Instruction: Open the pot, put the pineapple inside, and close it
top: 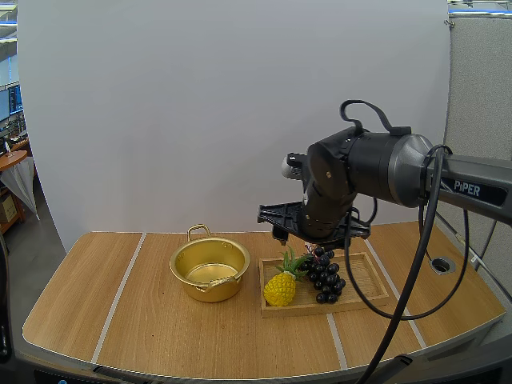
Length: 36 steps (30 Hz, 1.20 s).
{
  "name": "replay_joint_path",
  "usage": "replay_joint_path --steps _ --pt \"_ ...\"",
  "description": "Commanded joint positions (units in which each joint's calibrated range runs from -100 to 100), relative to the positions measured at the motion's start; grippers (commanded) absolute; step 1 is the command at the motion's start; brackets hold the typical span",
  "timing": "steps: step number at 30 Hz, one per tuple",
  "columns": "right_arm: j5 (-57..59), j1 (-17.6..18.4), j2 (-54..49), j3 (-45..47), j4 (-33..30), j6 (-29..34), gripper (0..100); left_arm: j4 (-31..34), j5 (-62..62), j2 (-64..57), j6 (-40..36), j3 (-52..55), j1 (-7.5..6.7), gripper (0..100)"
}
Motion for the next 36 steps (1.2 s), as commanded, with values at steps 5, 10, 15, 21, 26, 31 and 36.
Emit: replay_joint_path --steps 5,10,15,21,26,31,36 --pt "-0.8 0.2 5.7 -0.4 0.9 4.8 100 0.4 -1.7 -0.2 -0.7 -0.1 -0.17 0" --pt "-3.2 0.2 13.1 -0.4 2.3 5.6 100 0.4 -1.7 -0.2 -0.7 -0.1 -0.17 0" --pt "-6.0 0.2 17.5 -0.4 3.4 5.6 100 0.4 -1.7 -0.2 -0.7 -0.1 -0.17 0" --pt "-9.3 0.2 20.7 -0.4 3.4 7.7 100 0.4 -1.7 -0.2 -0.7 -0.1 -0.17 0" --pt "-10.9 0.2 22.8 -0.5 3.4 9.4 100 0.4 -1.7 -0.2 -0.7 -0.1 -0.17 0" --pt "-10.5 0.2 25.9 -2.4 3.8 9.8 100 0.4 -1.7 -0.2 -0.7 -0.1 -0.17 0" --pt "-10.6 0.2 29.1 -3.5 3.8 10.7 100 0.4 -1.7 -0.2 -0.7 -0.1 -0.17 0"
